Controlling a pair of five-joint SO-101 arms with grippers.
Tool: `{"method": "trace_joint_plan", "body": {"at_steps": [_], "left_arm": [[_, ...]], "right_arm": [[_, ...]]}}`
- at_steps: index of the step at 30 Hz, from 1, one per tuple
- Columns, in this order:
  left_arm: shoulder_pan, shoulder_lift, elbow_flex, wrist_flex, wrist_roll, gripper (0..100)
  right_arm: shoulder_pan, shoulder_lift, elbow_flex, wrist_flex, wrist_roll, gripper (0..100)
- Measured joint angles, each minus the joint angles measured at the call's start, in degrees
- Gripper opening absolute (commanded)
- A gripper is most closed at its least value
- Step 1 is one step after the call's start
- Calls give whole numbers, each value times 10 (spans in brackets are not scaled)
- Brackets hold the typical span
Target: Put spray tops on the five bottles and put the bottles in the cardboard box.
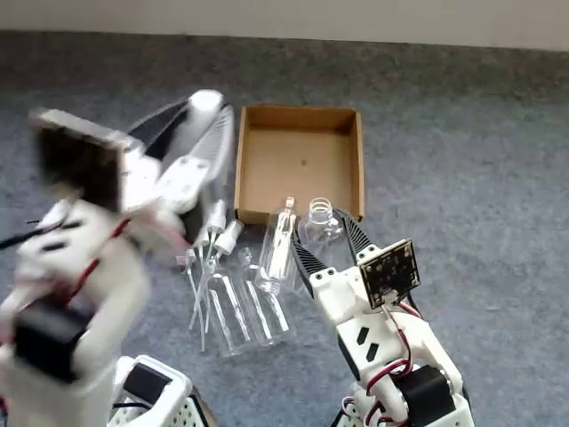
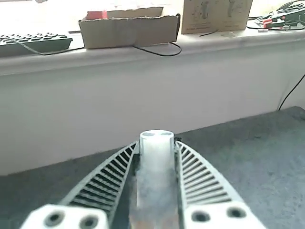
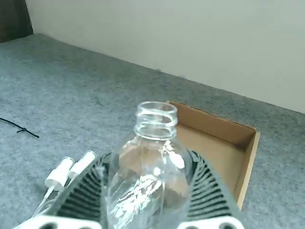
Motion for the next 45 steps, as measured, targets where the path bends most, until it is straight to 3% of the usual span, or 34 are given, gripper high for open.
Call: {"method": "trace_joint_plan", "body": {"at_steps": [5, 9, 15, 22, 28, 45], "left_arm": [[78, 49, 39, -222, 0, 5], [120, 113, 22, -284, 0, 5], [168, 227, -48, -292, 0, 5], [205, 241, -65, -280, 4, 5], [204, 241, -86, -224, 57, 5], [206, 244, -164, -220, 62, 5]], "right_arm": [[0, 0, 0, -2, 0, 5], [-1, 0, 0, -2, 0, 5], [-3, 0, 0, -2, 0, 5], [-2, 0, 0, -2, 0, 5], [-2, 0, 0, -2, 0, 5], [-1, 0, 0, -2, 0, 5]]}}
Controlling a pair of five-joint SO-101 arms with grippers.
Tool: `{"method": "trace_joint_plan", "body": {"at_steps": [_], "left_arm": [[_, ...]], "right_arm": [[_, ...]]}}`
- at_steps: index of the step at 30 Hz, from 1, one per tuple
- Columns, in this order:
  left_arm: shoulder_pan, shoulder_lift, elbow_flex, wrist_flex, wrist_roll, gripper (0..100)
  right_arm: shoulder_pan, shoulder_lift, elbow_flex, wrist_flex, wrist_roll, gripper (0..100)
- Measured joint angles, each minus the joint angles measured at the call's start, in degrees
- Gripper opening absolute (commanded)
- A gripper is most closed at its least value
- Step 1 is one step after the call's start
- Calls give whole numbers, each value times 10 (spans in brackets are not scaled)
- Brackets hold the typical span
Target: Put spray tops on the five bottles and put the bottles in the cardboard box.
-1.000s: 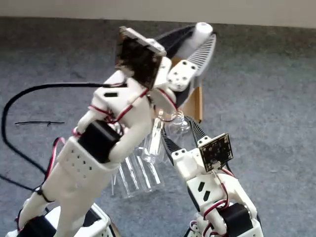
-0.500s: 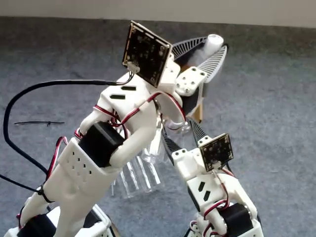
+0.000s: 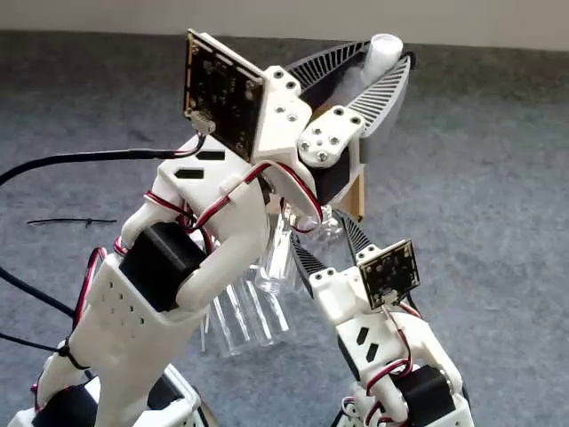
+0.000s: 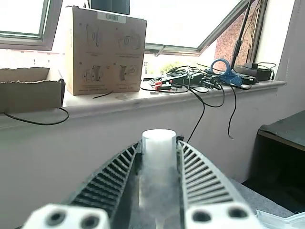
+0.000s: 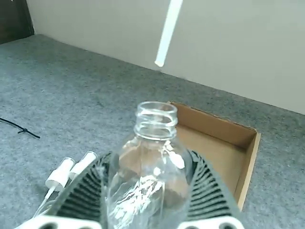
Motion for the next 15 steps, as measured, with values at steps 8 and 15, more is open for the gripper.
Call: {"method": "trace_joint_plan", "body": {"at_steps": [8, 15], "left_arm": [[0, 2, 3, 0, 0, 5], [0, 2, 25, 0, 0, 5]], "right_arm": [[0, -1, 0, 0, 0, 5], [0, -3, 0, -27, 0, 5]]}}
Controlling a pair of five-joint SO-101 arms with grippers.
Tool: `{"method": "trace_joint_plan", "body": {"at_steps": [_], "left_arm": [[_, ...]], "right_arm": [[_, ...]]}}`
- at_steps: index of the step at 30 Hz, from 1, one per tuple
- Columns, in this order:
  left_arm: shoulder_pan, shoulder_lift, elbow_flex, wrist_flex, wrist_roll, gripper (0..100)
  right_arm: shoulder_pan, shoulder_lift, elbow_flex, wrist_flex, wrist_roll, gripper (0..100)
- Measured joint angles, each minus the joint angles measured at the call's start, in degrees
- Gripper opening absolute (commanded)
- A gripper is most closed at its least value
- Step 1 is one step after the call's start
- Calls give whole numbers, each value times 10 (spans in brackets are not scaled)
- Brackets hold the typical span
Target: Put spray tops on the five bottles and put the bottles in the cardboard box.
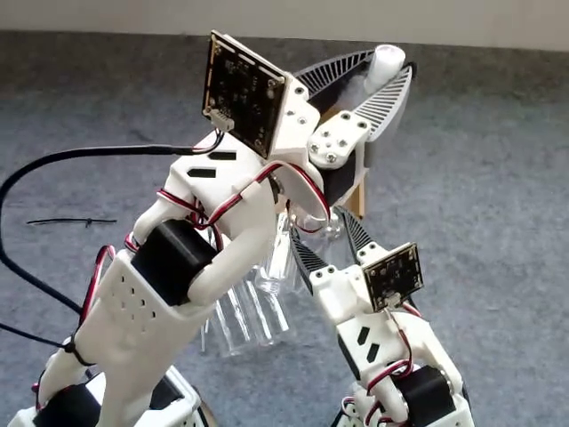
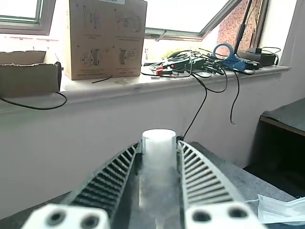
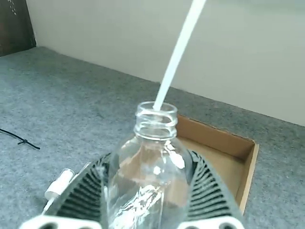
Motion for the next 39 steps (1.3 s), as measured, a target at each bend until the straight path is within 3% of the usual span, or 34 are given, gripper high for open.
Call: {"method": "trace_joint_plan", "body": {"at_steps": [14, 22, 33, 39], "left_arm": [[0, 0, 36, 0, 0, 5], [-50, -10, 122, 14, 4, 5], [-54, -199, 318, 41, 4, 8], [-59, -282, 375, 41, -14, 117]], "right_arm": [[0, 0, 0, -16, 0, 5], [-2, 2, -50, -40, -1, 5], [-4, 3, -50, -40, 1, 5], [-4, 3, -50, -40, 1, 5]]}}
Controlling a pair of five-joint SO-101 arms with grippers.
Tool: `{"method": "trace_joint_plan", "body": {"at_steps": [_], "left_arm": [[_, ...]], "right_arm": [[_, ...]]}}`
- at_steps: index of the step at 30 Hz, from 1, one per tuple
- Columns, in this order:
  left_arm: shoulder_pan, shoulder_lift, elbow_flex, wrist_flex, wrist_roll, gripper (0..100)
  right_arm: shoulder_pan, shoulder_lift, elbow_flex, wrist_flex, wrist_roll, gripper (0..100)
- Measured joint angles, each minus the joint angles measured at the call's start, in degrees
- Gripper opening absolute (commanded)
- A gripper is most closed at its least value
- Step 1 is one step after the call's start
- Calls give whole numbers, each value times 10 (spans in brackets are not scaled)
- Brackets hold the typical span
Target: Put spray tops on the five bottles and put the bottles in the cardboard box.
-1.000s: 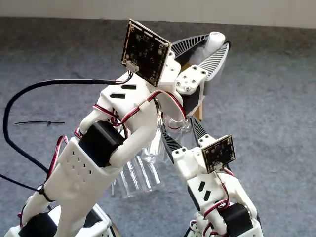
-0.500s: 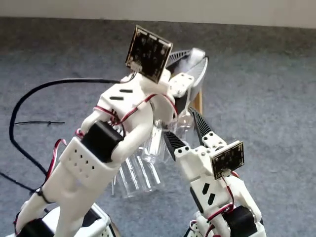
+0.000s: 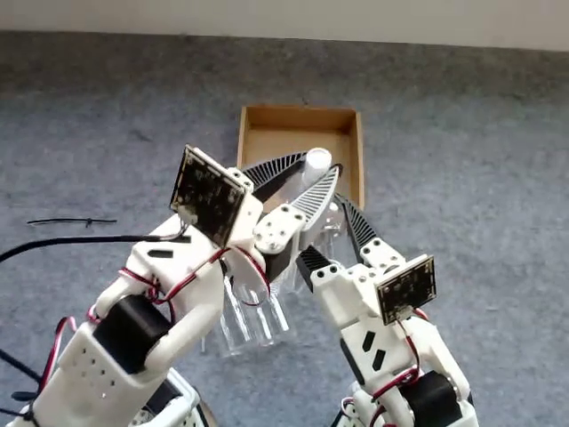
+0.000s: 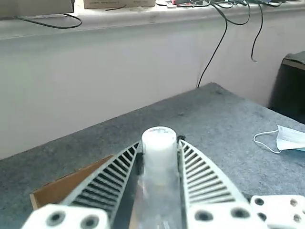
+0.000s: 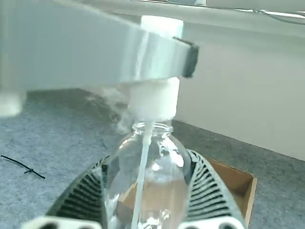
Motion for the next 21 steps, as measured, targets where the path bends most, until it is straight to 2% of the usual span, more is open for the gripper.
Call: {"method": "trace_joint_plan", "body": {"at_steps": [7, 14, 21], "left_arm": [[-6, -25, -13, 40, -25, 120], [-15, -24, -121, 51, -27, 123], [-18, 78, -200, 101, -27, 123]], "right_arm": [[0, -1, -1, -2, 0, 5], [1, -3, -4, -2, 0, 5], [1, -2, -4, -3, 0, 5]]}}
